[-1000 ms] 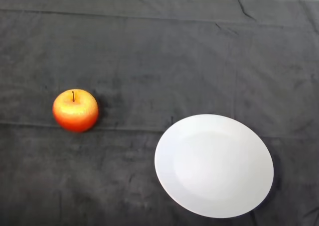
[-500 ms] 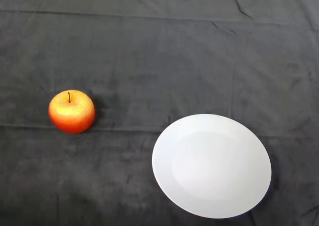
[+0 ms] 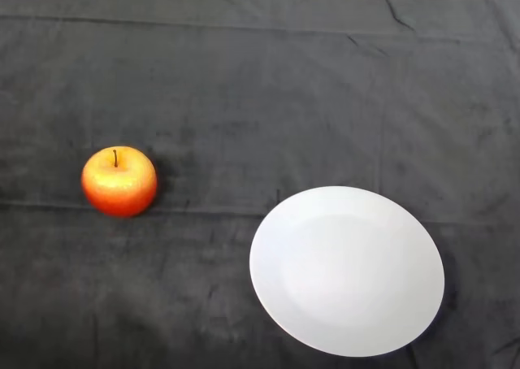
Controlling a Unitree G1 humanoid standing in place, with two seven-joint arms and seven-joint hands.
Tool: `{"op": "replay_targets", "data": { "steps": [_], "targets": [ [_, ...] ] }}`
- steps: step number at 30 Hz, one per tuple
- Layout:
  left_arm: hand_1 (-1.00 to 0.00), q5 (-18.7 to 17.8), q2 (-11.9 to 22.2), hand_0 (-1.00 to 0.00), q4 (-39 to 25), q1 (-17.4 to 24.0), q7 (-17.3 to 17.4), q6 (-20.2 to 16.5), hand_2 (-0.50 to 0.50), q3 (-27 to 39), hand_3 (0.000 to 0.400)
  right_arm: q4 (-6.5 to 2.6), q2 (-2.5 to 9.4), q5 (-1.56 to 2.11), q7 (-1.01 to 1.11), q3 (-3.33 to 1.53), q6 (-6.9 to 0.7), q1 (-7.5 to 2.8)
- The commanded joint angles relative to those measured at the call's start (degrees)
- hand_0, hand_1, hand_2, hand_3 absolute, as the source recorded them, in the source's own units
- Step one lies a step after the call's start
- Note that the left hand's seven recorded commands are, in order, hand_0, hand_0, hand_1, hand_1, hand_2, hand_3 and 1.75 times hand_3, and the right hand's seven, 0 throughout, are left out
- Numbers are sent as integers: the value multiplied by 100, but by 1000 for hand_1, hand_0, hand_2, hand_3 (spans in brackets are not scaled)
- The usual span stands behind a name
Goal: Move the apple to the plate
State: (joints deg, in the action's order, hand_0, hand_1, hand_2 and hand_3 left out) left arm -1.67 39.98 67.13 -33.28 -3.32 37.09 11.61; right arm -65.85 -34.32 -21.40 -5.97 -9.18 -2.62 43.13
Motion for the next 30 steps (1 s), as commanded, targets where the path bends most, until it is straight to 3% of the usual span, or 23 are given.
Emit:
{"op": "replay_targets", "data": {
  "steps": [1,13,30],
  "targets": [
    [0,120,-43,0,-120,-191,55,153,0,-140,0,-98,-41,38,10,47,0,-145],
    [0,583,-523,0,-129,-430,94,257,0,-604,0,-95,-41,39,11,47,-2,-146],
    [0,997,-987,0,-166,-612,592,492,0,-1145,0,-89,-41,39,12,48,-4,-149]
  ]
}}
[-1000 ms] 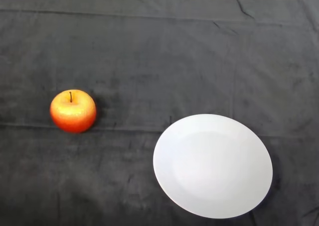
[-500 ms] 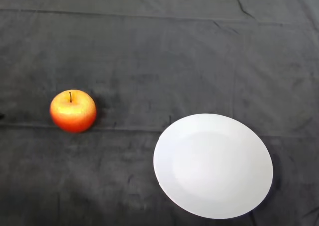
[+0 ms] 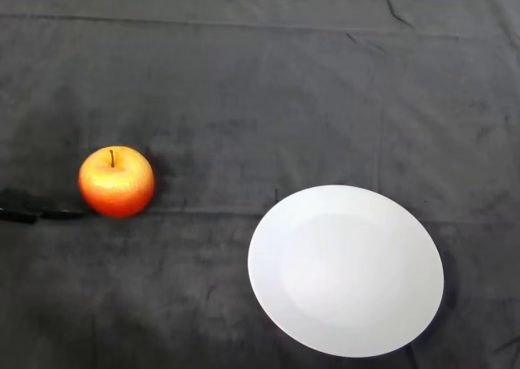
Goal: Move the apple to the plate
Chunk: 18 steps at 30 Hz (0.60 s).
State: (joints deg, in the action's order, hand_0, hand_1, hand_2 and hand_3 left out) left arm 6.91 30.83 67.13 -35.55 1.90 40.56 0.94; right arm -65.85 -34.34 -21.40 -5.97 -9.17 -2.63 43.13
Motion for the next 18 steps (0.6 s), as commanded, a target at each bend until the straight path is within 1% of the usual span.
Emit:
{"op": "replay_targets", "data": {
  "steps": [1,10,18],
  "targets": [
    [0,157,-96,0,-165,-385,83,153,0,-101,0,-89,-39,39,12,48,-4,-149],
    [0,310,-381,0,-110,-456,236,51,0,-318,0,-88,-39,39,12,48,-5,-150],
    [0,354,-533,0,11,-503,533,-145,0,-450,0,-87,-39,39,12,48,-6,-150]
  ]
}}
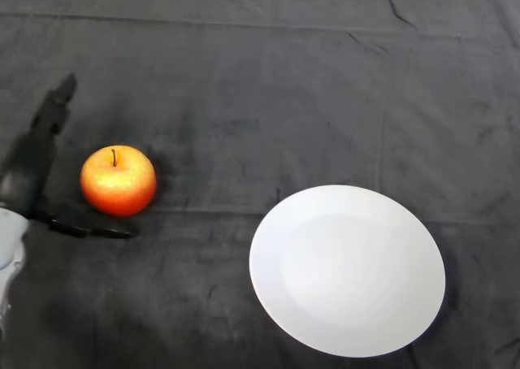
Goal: Move the apple to the plate
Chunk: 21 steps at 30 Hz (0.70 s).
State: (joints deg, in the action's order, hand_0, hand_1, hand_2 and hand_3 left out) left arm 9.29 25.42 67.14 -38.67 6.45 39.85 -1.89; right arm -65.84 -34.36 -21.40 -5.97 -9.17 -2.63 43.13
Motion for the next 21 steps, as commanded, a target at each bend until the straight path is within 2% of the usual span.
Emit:
{"op": "replay_targets", "data": {
  "steps": [1,10,20,21],
  "targets": [
    [0,118,-3,0,26,-188,116,-99,0,-178,0,-87,-37,39,12,47,-6,-151],
    [0,31,42,0,228,-99,596,-453,0,-181,0,-86,-37,39,12,48,-6,-151],
    [0,19,-29,0,399,-217,849,-1232,0,-209,0,-86,-37,39,12,48,-7,-151],
    [-39,22,-44,-35,400,-229,867,-1301,2,-216,16,-85,-37,39,12,48,-7,-151]
  ]
}}
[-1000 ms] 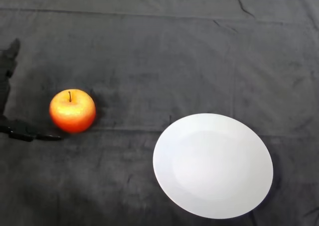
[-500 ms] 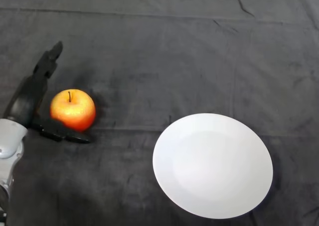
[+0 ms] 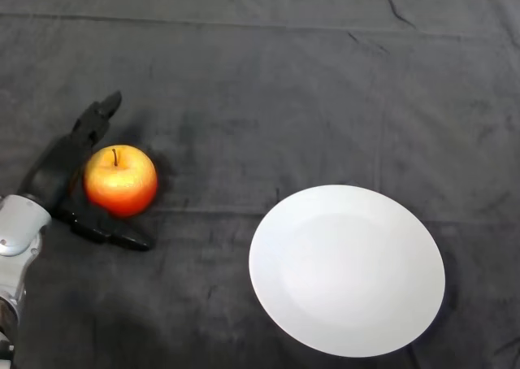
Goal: Move the apple to the plate
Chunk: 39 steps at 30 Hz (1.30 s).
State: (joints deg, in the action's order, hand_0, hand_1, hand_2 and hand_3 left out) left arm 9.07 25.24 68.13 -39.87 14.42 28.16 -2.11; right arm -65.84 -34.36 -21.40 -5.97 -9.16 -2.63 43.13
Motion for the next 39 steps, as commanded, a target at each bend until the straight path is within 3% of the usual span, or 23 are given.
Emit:
{"op": "replay_targets", "data": {
  "steps": [1,2,3,4,9,23,31,39],
  "targets": [
    [-306,44,-35,-404,299,-122,94,-196,-49,-199,162,-85,-37,39,13,47,-7,-151],
    [-424,44,-38,-545,296,-138,120,-253,-61,-203,218,-85,-37,39,13,47,-7,-152],
    [-620,44,-38,-827,289,-152,147,-302,-104,-206,331,-85,-37,39,13,47,-7,-152],
    [-831,44,-35,-1000,280,-160,173,-343,-84,-209,400,-85,-37,39,13,48,-7,-152],
    [-969,66,-6,-1000,212,-167,249,-443,-16,-235,400,-83,-37,39,13,48,-8,-153],
    [-996,205,88,-1000,-221,-322,44,-426,-2,-305,400,-76,-37,40,14,49,-11,-157],
    [-1000,397,124,-1000,-839,-315,-456,-247,0,-372,400,-66,-37,41,15,50,-14,-162],
    [-1000,744,84,-1000,-1747,-94,-1197,-11,0,-491,400,-47,-38,44,16,52,-21,-173]
  ]
}}
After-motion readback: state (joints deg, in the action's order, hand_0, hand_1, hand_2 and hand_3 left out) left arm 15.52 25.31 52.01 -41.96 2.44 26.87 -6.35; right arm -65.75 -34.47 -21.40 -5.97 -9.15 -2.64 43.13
